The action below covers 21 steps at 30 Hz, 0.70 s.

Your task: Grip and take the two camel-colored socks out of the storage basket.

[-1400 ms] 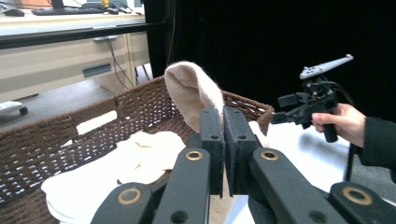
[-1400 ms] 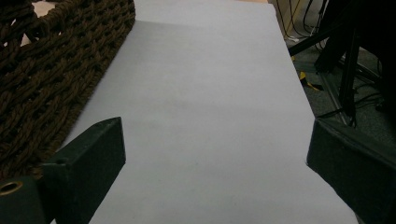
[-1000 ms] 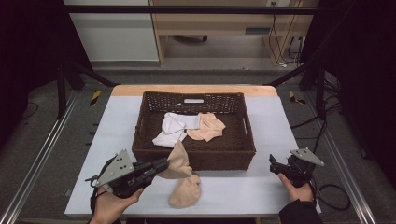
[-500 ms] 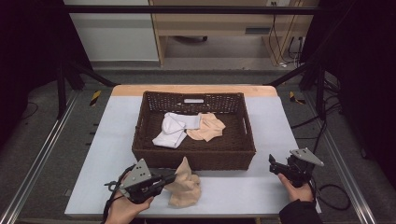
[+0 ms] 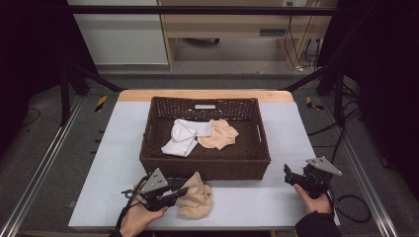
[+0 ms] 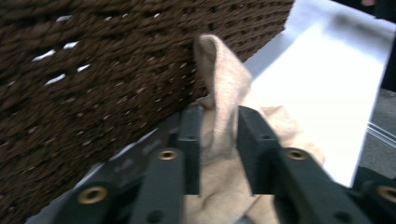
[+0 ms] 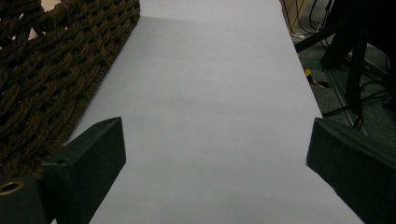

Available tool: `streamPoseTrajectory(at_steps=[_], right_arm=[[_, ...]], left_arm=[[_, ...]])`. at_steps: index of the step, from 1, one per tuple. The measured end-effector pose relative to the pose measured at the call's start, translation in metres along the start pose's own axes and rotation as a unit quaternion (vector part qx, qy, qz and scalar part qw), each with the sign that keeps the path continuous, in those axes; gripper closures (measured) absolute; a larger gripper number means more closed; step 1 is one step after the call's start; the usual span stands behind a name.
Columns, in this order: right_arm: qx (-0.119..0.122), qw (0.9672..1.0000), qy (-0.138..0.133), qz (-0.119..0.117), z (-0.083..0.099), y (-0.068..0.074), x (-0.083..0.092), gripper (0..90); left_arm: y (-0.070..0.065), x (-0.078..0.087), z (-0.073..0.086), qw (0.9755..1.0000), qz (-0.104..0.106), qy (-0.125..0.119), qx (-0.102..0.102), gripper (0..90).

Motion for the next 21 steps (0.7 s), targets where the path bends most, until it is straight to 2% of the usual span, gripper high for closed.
streamPoseTrajectory(at_steps=[5,9,14,18,21], right_arm=[[0.003,1.0000,0.002,0.001,0.001,0.001,0.000,5.0],[0.004,1.0000,0.003,0.002,0.001,0.001,0.001,5.0],[0.006,1.0000,0.001,0.004,0.001,-0.001,0.001,4.8],[0.003,1.0000,0.001,0.005,0.002,-0.002,0.002,4.6],[0.003,1.0000,0.000,0.005,0.002,-0.002,0.002,4.4]], left_arm=[[0.005,0.006,-0.001,0.9996,-0.012,-0.025,0.005,48.1],[0.011,0.017,0.001,0.9990,-0.021,-0.040,0.003,37.5],[0.028,0.033,0.009,0.9974,-0.061,-0.039,0.004,33.1],[0.041,0.045,0.018,0.9962,-0.082,-0.022,0.021,30.8],[0.051,0.052,0.025,0.9943,-0.099,-0.013,0.037,30.6]])
Point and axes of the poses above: each handheld gripper's, and its own axes: x roughly backward along the jaws, z roughly out of its underside, y roughly to its left, the point moved 5 cm from there along -x, roughly forward along the jaws, and after that the axes turned 2 degrees about -x, right-handed, at the moved point
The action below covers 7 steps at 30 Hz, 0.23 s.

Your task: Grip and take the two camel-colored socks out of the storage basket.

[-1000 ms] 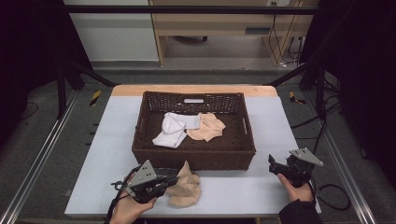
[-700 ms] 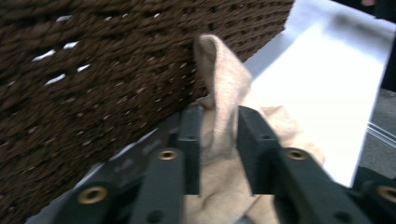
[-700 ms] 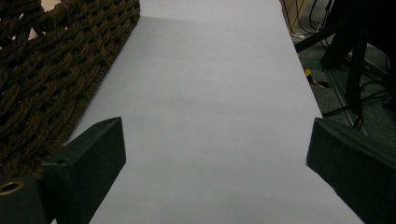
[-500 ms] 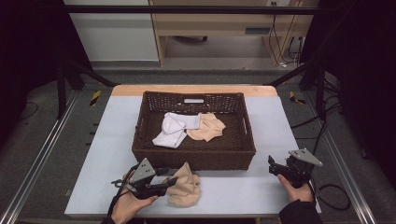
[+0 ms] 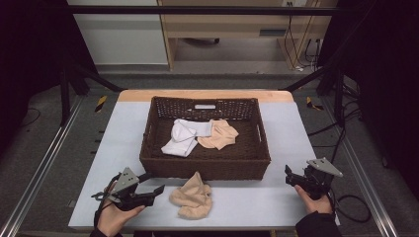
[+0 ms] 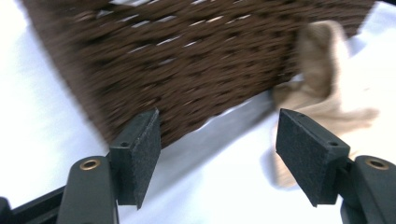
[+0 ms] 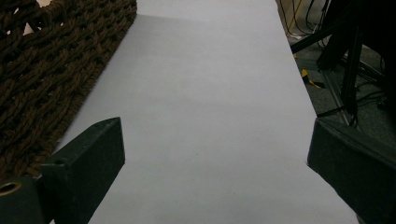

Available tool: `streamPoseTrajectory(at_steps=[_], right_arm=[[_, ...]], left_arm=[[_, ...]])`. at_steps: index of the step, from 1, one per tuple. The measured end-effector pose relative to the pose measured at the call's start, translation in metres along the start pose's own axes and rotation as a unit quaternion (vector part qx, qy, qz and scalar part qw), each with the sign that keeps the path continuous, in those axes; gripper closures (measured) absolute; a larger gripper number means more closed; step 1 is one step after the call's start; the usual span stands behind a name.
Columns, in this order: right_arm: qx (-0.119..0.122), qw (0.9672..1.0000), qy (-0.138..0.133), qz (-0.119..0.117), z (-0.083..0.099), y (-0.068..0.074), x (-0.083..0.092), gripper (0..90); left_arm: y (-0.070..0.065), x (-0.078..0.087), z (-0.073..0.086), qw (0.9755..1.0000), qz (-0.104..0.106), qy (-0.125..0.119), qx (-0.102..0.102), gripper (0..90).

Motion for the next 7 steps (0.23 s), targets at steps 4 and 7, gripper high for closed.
streamPoseTrajectory(at_steps=[4,7], right_arm=[[0.000,1.0000,0.000,0.000,0.000,0.000,0.000,4.4],[0.001,1.0000,0.000,0.000,0.000,-0.001,0.000,4.4]], left_arm=[[0.014,0.005,0.004,0.9996,-0.022,0.001,0.019,30.9],[0.022,0.008,0.007,0.9992,-0.028,0.000,0.030,31.7]])
Point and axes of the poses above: each handheld gripper's, and its own axes: x roughly backward along the jaws, z roughly out of its underside, y roughly to its left, the point moved 5 cm from there along -x, roughly forward along the jaws, and after that the axes turned 2 degrees about -x, right-handed, at the moved point
